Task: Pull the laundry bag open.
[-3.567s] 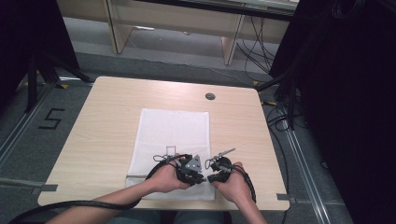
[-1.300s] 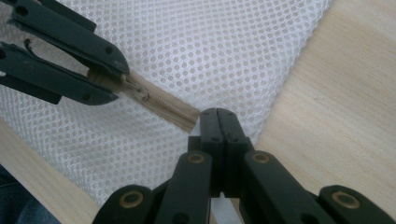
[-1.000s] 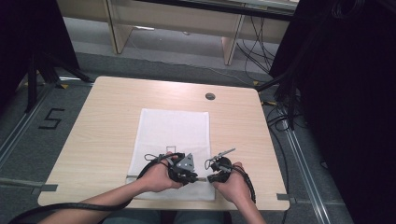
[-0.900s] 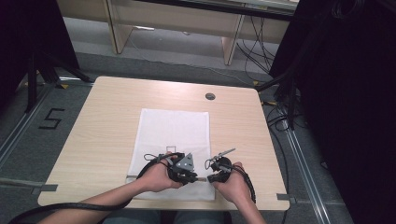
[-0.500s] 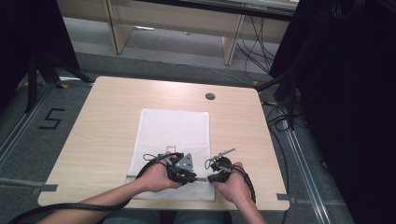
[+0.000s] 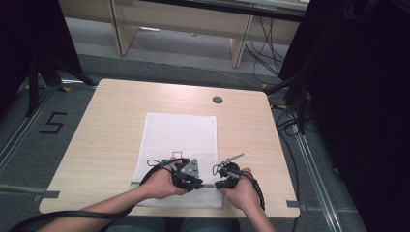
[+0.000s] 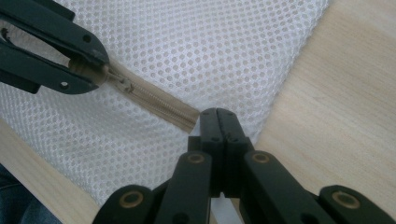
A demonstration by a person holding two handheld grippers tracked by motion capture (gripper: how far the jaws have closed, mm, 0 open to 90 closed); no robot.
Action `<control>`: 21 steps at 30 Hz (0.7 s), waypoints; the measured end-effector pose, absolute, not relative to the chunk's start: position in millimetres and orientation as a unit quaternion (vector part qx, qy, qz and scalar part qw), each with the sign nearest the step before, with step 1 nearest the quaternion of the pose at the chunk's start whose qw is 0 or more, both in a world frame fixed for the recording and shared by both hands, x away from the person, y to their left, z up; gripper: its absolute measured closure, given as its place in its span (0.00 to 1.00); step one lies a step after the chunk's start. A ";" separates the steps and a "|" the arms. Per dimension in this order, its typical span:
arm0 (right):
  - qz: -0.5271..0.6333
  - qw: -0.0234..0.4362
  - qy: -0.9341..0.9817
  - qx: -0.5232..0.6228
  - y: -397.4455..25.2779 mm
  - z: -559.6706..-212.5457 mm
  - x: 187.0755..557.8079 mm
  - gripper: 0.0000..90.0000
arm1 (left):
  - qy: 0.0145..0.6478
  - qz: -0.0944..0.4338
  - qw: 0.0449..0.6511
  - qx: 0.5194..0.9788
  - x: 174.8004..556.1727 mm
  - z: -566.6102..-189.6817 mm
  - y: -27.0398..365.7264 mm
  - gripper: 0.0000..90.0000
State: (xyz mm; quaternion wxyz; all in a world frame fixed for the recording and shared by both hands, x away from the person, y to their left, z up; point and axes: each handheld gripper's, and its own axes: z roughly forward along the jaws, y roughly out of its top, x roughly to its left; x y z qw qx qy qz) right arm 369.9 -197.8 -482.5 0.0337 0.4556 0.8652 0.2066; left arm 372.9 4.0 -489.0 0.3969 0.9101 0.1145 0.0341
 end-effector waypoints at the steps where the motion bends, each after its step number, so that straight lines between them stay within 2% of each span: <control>1: 0.207 0.034 0.865 0.456 -197.9 -482.5 370.0 1.00 | 0.114 0.034 0.397 0.910 372.9 -489.0 4.0 0.91; 21: 0.204 0.032 0.865 0.458 -197.5 -482.3 370.2 1.00 | 0.111 0.036 0.394 0.912 373.1 -486.8 9.2 0.91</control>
